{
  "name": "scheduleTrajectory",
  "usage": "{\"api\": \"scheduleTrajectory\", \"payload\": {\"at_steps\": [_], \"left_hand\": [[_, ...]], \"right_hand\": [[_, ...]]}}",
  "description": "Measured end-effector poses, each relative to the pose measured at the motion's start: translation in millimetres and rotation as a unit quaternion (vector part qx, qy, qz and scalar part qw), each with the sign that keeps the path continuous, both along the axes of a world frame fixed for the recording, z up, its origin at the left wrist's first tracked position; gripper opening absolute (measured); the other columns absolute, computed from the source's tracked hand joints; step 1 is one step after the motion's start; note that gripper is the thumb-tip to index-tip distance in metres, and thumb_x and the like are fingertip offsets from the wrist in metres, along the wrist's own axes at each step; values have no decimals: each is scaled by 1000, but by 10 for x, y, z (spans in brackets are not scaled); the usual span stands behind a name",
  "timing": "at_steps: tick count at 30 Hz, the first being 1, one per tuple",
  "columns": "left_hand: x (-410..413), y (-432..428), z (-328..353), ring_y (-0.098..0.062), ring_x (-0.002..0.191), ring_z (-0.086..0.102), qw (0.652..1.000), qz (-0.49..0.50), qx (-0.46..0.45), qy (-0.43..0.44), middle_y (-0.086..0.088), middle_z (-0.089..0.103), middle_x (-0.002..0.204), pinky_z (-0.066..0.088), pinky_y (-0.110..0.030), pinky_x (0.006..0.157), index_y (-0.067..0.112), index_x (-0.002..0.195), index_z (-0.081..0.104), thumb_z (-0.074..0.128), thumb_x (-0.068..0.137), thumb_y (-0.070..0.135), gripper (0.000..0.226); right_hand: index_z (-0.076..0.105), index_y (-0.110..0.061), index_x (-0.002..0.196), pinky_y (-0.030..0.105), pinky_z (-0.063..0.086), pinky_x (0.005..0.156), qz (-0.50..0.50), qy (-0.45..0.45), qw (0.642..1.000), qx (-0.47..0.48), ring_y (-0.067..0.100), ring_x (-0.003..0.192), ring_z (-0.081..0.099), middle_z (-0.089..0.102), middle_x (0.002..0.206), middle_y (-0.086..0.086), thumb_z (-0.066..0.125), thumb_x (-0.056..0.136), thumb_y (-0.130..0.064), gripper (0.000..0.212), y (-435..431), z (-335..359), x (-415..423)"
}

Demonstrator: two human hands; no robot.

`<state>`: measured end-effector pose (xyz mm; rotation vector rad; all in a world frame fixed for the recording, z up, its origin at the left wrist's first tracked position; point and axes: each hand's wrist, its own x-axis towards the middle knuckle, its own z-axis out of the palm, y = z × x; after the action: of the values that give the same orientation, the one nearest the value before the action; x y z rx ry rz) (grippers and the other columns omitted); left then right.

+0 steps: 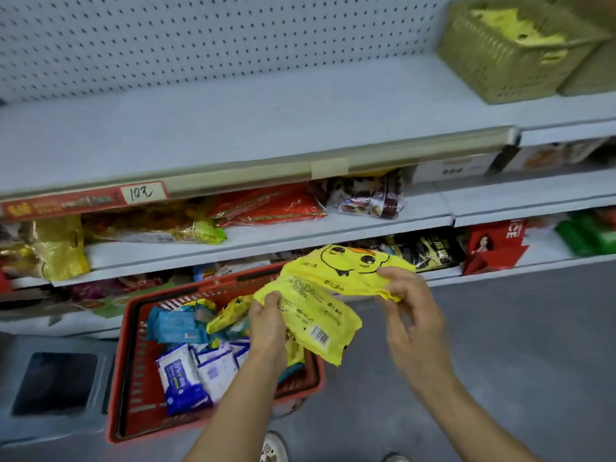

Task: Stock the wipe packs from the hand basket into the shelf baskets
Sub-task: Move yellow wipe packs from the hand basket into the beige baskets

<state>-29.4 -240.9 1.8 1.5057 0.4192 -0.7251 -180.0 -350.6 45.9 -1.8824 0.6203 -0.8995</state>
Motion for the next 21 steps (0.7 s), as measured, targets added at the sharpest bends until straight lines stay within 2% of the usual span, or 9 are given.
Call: {"api": "scheduleTrajectory", "payload": {"at_steps": [2, 4, 6, 8, 11, 15, 16, 18, 21], "left_hand": [[-210, -306, 266, -22, 70, 59, 998, 14, -54, 19, -7, 62, 80, 47, -34, 66, 8, 101, 59, 48, 98, 20, 17], [-432, -557, 492, -24, 81, 65, 990, 24, -129, 52, -7, 70, 89, 53, -39, 80, 12, 104, 65, 47, 99, 38, 32], [-639, -791, 651, -29, 102, 67, 981, -14, -181, 68, -9, 73, 107, 49, -49, 98, 16, 115, 68, 45, 89, 66, 62], [-864, -1006, 806, -33, 108, 66, 973, -83, -203, 68, -14, 70, 116, 45, -57, 101, 17, 119, 68, 54, 74, 76, 75], [-1116, -1323, 973, -36, 104, 68, 971, -108, -203, 66, -17, 70, 115, 50, -58, 93, 15, 119, 66, 72, 72, 59, 65], [-1282, -1755, 1154, -33, 84, 71, 989, -58, -135, -6, -14, 74, 95, 56, -53, 79, 13, 103, 66, 65, 89, 29, 22], [-1305, -1856, 1213, -31, 79, 70, 988, -61, -139, -30, -13, 73, 91, 56, -50, 76, 13, 100, 66, 63, 91, 25, 16], [-1328, -2070, 1322, -29, 77, 68, 983, -84, -135, -96, -12, 72, 89, 56, -43, 75, 10, 100, 66, 60, 94, 21, 14], [-1310, -2429, 1438, -30, 85, 68, 962, -149, -111, -199, -11, 74, 91, 54, -42, 81, 11, 92, 69, 58, 95, 23, 16]], "right_hand": [[52, -23, 94, 17, 44, 89, 31, 5, 999, -38, 8, 110, 56, 58, 116, -6, 57, 84, -3, 22, -185, 135, -257], [53, -26, 100, 22, 46, 86, 35, 13, 997, -62, 6, 104, 57, 58, 114, -10, 59, 83, -4, 28, -379, 238, -539], [53, -25, 104, 22, 46, 83, 38, 14, 997, -68, 5, 100, 57, 57, 113, -12, 60, 83, -6, 30, -572, 363, -805], [53, -24, 107, 16, 44, 81, 52, 29, 993, -98, 2, 98, 56, 55, 115, -14, 60, 83, -6, 32, -757, 494, -1035], [55, -17, 100, 14, 41, 83, 71, 50, 987, -133, 1, 104, 53, 53, 118, -15, 57, 80, 1, 27, -1053, 637, -1333], [56, -17, 97, 32, 47, 85, 12, -25, 999, -24, 14, 111, 55, 51, 126, -6, 42, 78, -5, 26, -1496, 800, -1587], [56, -18, 102, 36, 49, 83, -30, -38, 999, -5, 12, 110, 55, 48, 128, -10, 41, 83, -14, 25, -1611, 840, -1609], [54, -29, 110, 34, 47, 84, -100, 7, 995, -2, 2, 106, 54, 48, 123, -18, 38, 89, -45, 31, -1876, 953, -1581], [61, -38, 96, 36, 49, 83, -57, 136, 989, 10, -2, 91, 59, 64, 99, -18, 38, 83, -71, 42, -2335, 1176, -1426]]}}
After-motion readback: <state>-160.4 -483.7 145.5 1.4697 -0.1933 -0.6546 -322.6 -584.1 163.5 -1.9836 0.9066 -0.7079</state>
